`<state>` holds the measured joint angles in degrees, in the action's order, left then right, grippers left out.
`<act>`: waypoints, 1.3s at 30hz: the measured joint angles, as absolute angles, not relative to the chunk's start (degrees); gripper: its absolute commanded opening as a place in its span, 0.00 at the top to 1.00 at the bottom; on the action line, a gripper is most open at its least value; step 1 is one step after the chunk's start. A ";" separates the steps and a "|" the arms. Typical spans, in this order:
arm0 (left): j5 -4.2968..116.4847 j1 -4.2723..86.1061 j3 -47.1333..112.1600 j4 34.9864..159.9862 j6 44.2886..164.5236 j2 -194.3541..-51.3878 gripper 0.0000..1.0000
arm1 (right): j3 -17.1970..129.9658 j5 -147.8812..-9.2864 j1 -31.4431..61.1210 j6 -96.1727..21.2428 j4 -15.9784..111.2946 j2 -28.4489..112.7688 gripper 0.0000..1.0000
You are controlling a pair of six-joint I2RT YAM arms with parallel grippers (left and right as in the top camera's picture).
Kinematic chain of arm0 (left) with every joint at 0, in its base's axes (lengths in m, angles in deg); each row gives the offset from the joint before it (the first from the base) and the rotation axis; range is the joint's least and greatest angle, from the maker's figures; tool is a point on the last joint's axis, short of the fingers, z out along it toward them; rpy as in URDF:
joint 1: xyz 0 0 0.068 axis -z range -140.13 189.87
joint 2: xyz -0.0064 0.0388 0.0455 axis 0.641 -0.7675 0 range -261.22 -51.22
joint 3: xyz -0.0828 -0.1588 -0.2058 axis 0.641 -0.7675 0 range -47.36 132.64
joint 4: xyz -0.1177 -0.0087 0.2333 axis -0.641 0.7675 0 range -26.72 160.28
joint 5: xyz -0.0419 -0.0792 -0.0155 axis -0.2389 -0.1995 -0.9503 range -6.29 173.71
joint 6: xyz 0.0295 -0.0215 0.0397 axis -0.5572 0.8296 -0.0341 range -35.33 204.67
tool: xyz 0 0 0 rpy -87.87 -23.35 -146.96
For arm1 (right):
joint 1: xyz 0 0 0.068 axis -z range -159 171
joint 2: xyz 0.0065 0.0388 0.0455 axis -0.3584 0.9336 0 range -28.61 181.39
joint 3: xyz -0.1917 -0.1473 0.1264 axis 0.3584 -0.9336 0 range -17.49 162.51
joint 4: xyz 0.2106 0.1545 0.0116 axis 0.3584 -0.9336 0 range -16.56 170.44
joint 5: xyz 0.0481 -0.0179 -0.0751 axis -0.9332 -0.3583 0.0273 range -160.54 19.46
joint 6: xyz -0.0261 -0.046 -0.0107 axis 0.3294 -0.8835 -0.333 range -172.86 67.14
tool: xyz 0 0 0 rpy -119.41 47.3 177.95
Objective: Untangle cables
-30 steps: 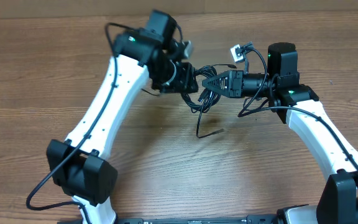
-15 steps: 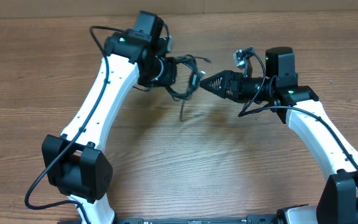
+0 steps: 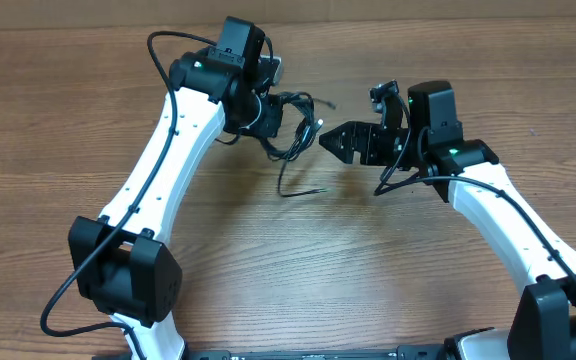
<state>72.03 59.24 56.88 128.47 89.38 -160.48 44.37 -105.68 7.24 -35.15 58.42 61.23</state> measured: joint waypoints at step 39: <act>24.62 45.36 56.84 135.88 55.52 -160.48 0.96 | 44.37 -112.91 1.69 -47.54 66.33 61.23 0.01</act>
